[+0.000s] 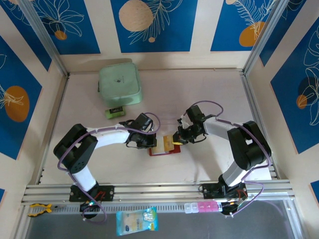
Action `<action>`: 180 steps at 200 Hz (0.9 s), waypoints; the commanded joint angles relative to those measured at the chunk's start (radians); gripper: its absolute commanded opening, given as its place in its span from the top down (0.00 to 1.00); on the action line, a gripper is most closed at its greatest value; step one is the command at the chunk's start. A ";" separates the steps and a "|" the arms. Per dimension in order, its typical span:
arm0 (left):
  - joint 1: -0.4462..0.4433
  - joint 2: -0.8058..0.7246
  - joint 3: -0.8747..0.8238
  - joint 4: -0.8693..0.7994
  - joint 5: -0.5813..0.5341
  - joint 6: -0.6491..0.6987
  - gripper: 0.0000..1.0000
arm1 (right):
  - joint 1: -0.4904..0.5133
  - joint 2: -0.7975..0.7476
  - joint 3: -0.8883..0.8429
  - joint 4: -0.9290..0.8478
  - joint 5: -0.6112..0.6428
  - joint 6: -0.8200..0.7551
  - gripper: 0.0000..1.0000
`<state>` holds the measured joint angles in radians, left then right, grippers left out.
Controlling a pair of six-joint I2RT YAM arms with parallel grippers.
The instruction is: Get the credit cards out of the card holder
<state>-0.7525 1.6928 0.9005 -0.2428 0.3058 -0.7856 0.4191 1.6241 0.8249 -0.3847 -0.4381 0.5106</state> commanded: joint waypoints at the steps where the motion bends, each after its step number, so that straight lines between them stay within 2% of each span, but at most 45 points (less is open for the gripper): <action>1: -0.008 0.029 -0.006 -0.038 -0.010 0.011 1.00 | 0.019 -0.016 0.041 -0.092 0.046 -0.044 0.96; 77: -0.008 0.022 -0.012 -0.027 -0.006 0.013 1.00 | 0.099 0.019 0.127 -0.184 0.159 -0.058 0.95; 123: -0.008 0.016 -0.014 -0.016 -0.004 0.011 1.00 | 0.149 -0.002 0.146 -0.191 0.212 0.043 0.83; 180: -0.008 0.016 -0.021 -0.009 0.001 0.011 1.00 | 0.185 -0.037 0.132 -0.155 0.282 0.100 0.85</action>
<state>-0.7525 1.6928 0.9005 -0.2359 0.3096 -0.7856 0.5934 1.6150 0.9497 -0.5392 -0.1890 0.5709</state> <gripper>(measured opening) 0.060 0.156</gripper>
